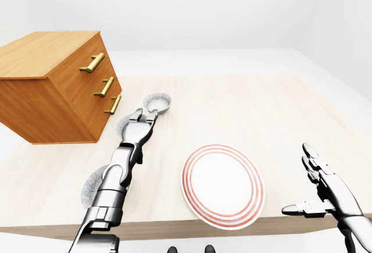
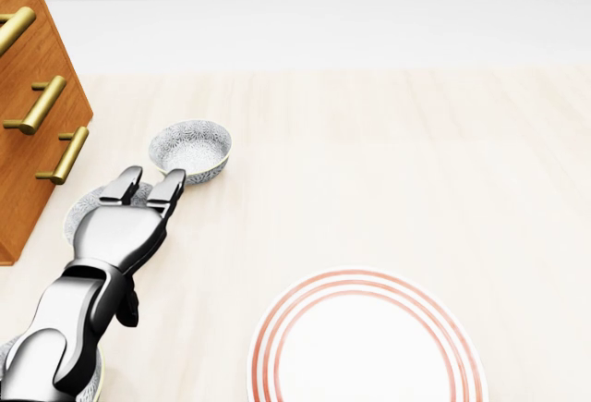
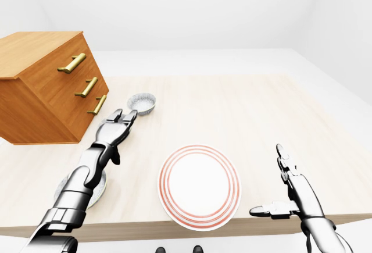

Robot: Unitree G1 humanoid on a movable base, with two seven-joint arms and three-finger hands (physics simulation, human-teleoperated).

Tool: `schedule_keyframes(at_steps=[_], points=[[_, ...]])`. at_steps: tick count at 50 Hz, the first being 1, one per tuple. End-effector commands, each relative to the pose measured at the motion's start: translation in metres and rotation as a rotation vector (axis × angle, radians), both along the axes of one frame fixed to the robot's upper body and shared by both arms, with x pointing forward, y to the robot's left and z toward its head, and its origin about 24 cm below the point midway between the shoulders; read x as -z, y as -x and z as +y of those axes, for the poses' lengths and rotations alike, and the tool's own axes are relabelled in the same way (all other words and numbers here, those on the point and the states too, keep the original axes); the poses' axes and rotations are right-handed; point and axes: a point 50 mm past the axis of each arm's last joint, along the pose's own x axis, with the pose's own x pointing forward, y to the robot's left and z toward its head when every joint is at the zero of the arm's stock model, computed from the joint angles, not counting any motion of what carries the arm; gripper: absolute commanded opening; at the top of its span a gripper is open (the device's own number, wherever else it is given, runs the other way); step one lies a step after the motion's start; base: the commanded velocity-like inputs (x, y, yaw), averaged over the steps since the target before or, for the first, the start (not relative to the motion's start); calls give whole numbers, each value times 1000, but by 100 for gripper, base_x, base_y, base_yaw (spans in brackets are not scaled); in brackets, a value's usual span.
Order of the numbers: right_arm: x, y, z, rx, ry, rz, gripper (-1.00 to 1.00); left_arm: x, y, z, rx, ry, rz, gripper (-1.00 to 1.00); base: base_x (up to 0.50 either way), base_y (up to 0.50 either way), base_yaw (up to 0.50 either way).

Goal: Put the bowl in the middle on the plate.

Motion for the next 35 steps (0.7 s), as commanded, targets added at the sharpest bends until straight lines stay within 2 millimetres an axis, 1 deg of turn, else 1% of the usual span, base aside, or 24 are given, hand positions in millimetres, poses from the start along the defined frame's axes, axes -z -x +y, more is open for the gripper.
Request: schedule_keyframes(at_steps=[1,6,10,21,28,35], points=[[0,-1,0,-2,1,0,100,4,-1,-1,3,-22,4,100,0,0,0],[0,-1,1,-4,2,2,100,-5,-2,4,-8,-32,-20,100,0,0,0],[1,0,1,-3,0,4,100,0,-2,6,-9,-51,-19,100,0,0,0],[-2,0,2,-9,8,-5,100,0,-4,9,-17,-74,-15,100,0,0,0],[-1,0,1,-6,4,-1,100,-1,-1,10,-19,-75,-9,100,0,0,0],[-1,0,1,-6,2,0,100,0,-2,13,-24,-89,-10,100,0,0,0]])
